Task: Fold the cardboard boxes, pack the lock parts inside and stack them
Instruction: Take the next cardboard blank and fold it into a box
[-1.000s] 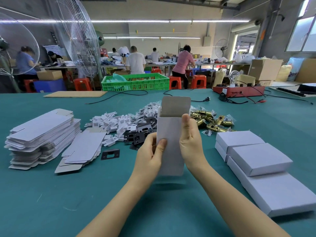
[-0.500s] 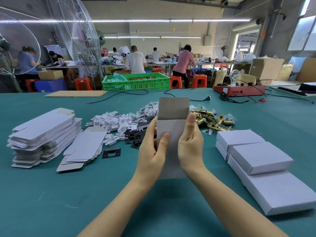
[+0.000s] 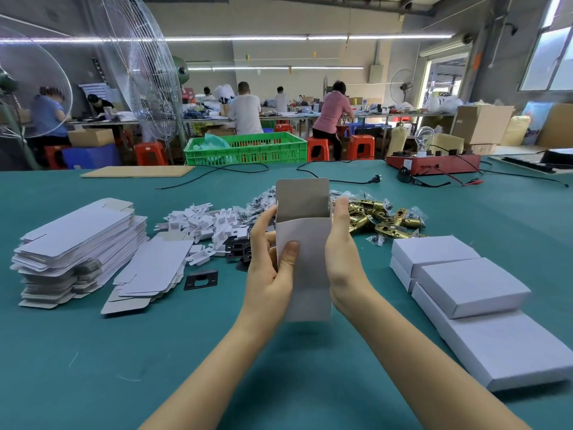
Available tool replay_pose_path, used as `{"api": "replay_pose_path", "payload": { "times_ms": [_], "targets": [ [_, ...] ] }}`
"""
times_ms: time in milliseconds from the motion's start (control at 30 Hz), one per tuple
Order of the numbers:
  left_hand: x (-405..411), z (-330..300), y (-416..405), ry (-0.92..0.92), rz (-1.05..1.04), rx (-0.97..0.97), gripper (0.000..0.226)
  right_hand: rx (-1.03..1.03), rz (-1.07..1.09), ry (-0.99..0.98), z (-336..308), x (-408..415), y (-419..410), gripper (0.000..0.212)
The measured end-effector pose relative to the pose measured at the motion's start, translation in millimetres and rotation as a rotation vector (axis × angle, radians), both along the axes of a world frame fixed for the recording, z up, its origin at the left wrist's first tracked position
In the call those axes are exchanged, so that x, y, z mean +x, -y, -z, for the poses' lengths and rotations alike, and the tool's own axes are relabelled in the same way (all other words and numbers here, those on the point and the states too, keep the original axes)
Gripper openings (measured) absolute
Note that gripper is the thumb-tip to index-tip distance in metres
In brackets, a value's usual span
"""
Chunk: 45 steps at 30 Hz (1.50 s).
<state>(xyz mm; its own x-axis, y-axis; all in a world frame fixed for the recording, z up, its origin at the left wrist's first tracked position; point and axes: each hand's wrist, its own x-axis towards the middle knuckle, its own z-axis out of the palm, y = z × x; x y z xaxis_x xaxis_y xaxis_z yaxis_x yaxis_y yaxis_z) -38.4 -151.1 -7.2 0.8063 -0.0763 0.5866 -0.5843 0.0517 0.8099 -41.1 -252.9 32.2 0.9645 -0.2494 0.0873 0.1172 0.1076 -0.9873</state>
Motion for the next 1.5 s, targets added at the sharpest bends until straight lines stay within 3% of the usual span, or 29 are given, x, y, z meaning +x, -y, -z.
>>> {"api": "replay_pose_path", "payload": {
  "times_ms": [233, 433, 767, 1133, 1333, 1500],
  "targets": [
    [0.6, -1.6, -0.8, 0.031, 0.044, 0.005, 0.040, 0.020, -0.012, 0.028, -1.8, -3.3, -1.2, 0.062],
    [-6.1, -19.2, -0.6, -0.209, 0.055, -0.221, 0.012, 0.002, -0.070, 0.083, 0.8, -5.3, -3.6, 0.053],
    [3.1, -28.3, -10.1, -0.293, 0.144, -0.339, 0.016, 0.079, -0.151, 0.096, 1.5, -9.3, -8.4, 0.050],
    [-6.0, -31.2, -3.2, -0.345, 0.091, -0.351, 0.013, 0.026, -0.044, -0.011, -2.0, -10.2, -6.9, 0.038],
    [-7.8, -32.9, -0.7, -0.286, 0.127, -0.303, 0.030, -0.032, 0.043, 0.260, -3.7, -7.3, -3.4, 0.020],
    [-6.6, -33.1, -3.6, -0.274, 0.135, -0.305, 0.042, -0.007, 0.073, 0.389, -3.2, -7.8, -6.1, 0.035]
  ]
}}
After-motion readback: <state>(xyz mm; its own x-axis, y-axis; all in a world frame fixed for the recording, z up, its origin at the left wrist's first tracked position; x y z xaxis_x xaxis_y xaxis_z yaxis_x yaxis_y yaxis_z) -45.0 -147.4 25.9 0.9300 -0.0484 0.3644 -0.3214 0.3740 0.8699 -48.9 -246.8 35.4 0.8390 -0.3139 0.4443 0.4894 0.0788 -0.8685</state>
